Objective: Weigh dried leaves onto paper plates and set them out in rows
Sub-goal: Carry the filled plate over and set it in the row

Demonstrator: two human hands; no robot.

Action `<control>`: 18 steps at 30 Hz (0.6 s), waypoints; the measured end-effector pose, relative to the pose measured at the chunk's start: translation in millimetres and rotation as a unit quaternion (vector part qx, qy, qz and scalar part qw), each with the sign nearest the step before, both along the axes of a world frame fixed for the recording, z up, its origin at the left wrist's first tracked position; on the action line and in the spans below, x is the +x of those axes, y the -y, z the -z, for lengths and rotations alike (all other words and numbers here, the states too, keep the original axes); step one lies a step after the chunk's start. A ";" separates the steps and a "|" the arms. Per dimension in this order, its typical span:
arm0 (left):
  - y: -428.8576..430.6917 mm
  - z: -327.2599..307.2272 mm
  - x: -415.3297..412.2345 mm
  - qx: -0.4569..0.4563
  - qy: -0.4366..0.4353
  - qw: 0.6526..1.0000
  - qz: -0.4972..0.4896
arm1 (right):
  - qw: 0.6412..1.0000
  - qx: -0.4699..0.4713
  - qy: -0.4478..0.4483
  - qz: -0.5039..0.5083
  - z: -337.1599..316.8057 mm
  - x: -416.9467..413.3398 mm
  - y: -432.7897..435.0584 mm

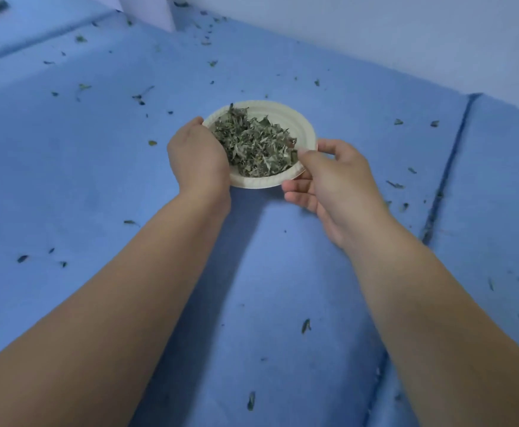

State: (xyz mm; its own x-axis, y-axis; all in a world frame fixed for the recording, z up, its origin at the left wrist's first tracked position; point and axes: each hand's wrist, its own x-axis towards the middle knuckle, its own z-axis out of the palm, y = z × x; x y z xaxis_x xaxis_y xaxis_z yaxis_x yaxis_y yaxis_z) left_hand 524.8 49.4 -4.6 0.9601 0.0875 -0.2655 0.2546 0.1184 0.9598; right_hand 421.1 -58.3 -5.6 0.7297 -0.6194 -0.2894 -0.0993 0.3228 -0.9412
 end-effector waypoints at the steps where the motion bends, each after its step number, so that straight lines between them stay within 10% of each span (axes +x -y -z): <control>1: -0.9 -0.5 12.6 0.006 0.004 1.000 -0.002 | 1.000 0.004 -0.003 -0.001 0.3 14.4 -1.4; 11: -8.5 -3.7 154.2 0.074 0.047 0.996 -0.013 | 0.999 0.033 0.004 0.000 2.6 168.1 -10.8; 18: -8.3 14.5 217.5 -0.061 -0.018 0.998 0.011 | 0.999 0.031 0.003 -0.014 10.7 259.8 2.0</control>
